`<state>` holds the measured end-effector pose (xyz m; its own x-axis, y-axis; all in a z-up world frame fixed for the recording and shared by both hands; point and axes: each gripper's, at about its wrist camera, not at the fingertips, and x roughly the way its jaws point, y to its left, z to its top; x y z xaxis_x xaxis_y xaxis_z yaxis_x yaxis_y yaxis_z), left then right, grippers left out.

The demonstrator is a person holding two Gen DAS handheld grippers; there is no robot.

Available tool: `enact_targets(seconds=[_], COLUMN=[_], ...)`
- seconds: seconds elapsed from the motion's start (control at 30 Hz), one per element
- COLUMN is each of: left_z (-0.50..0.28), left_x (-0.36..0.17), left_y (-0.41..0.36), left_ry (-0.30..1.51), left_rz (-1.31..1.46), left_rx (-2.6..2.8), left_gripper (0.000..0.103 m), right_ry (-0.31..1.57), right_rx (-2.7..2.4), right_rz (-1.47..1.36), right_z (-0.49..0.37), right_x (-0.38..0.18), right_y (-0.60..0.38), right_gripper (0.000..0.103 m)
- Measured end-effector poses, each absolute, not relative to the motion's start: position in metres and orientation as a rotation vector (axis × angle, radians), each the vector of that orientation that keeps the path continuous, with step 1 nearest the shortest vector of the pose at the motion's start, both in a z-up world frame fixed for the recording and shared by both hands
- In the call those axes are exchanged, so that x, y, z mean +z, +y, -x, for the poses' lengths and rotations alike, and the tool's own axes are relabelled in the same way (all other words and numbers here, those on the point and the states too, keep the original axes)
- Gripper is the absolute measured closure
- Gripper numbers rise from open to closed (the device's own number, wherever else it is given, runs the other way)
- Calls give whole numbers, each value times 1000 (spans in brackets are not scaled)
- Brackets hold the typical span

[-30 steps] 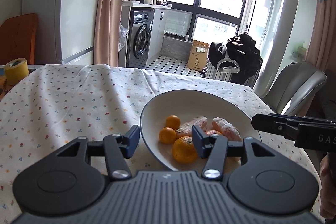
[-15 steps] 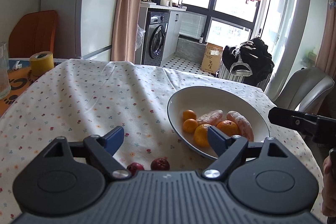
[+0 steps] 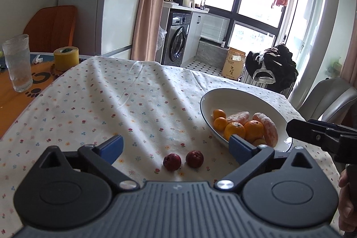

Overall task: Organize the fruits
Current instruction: 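Withdraw both open grippers from the bowl toward the two red cherries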

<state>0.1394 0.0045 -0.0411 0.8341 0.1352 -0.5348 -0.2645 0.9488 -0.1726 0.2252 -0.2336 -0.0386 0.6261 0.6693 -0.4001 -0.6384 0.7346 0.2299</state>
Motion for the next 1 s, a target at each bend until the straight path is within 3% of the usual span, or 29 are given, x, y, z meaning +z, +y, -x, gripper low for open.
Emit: enact_targets(seconds=[1.0], left_z=[-101], left_x=[-64], left_y=[38], left_ry=[563], left_rz=[320], left_rx=[232], left_gripper=[0], right_ry=[574], right_rx=[850], right_rz=[-24], right_z=[-197], right_x=[-59], right_y=[-194], right_gripper=[0])
